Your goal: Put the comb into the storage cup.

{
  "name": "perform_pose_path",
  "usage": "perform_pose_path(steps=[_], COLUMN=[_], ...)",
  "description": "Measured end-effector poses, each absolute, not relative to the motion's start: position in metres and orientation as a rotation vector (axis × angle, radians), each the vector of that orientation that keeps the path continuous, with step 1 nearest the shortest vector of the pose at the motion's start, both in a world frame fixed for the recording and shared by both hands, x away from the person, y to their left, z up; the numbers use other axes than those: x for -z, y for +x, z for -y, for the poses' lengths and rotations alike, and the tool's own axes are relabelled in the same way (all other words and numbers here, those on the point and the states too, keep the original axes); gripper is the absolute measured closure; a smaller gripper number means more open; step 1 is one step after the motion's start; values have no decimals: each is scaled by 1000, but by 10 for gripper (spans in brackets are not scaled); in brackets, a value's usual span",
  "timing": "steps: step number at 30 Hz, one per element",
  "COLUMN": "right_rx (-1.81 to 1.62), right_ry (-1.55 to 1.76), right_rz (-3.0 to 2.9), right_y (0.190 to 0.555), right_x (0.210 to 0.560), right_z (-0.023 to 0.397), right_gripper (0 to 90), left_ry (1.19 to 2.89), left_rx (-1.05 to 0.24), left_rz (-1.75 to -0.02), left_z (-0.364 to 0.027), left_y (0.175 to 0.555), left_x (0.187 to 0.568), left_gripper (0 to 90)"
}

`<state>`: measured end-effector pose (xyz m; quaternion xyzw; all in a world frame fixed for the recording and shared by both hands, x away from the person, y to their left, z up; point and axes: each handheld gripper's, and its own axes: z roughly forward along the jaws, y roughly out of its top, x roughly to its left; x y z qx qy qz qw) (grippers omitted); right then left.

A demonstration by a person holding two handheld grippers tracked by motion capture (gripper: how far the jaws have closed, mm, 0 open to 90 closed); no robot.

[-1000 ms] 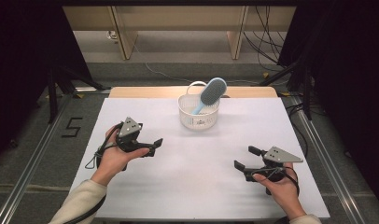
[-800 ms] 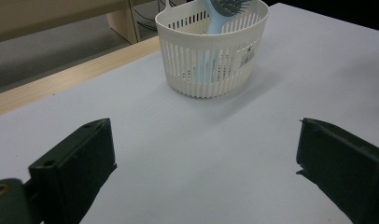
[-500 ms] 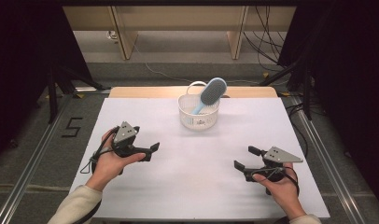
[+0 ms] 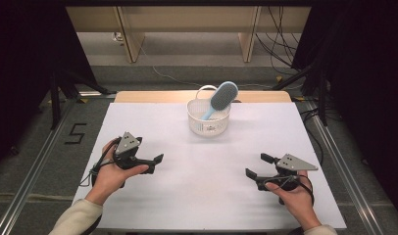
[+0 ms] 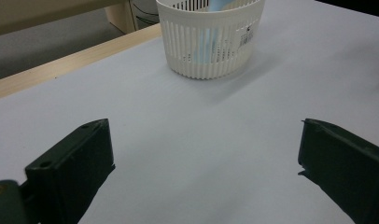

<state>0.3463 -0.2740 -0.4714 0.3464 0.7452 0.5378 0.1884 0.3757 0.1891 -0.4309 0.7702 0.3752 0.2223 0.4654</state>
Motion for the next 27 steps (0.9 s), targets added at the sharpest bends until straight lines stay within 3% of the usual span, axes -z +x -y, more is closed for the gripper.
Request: perform_pose_path(steps=[27], right_rx=[-1513], right_ry=[979], right_rz=[-2095], right_y=[346], right_x=[472], right_z=[274], right_gripper=[152], left_ry=[1887], left_rx=[-583], left_rz=[-914], left_z=[-205], left_y=[357], left_x=[441], left_gripper=[29])
